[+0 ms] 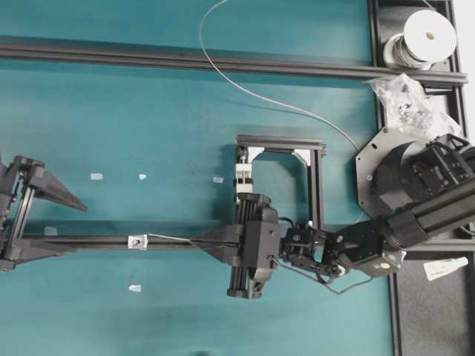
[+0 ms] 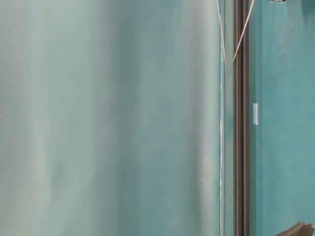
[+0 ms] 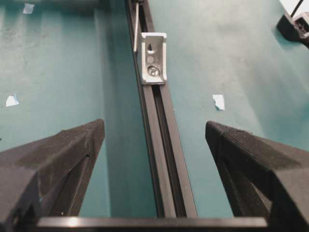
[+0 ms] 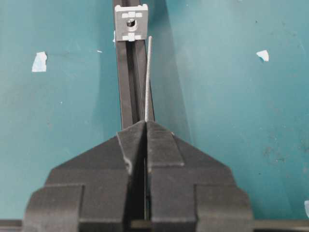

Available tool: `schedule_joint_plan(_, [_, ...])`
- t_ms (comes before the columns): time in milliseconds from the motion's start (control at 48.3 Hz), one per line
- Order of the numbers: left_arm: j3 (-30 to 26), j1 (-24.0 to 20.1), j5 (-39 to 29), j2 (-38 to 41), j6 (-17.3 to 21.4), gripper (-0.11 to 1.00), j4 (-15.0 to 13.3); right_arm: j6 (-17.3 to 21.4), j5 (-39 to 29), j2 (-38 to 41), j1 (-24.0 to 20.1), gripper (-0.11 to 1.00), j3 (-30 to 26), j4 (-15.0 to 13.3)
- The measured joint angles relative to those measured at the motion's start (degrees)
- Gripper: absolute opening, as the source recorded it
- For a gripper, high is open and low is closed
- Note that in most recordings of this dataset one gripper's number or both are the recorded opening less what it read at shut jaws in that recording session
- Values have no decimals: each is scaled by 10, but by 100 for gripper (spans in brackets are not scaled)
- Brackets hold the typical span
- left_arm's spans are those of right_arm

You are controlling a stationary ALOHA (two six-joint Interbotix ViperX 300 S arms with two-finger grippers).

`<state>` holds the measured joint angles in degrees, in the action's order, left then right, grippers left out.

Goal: Insert the wire through the hole in the metal fitting.
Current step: 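Push the wire tip forward through the bracket hole with the right gripper, then move the left gripper to the wire tip emerging past the bracket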

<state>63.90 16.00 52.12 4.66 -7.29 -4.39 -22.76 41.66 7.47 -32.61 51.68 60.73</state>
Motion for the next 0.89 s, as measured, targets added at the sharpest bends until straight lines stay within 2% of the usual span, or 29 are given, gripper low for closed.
schedule_joint_plan(269, [0,0,0,0,0,58,0,0,1,-2,-3,-1,0,-3])
schedule_joint_plan(600, [0,0,0,0,0,58,0,0,1,-8,-4,-1,0,-26])
schedule_joint_plan(890, [0,0,0,0,0,58,1,1,2,-8,-5,-1,-1,-27])
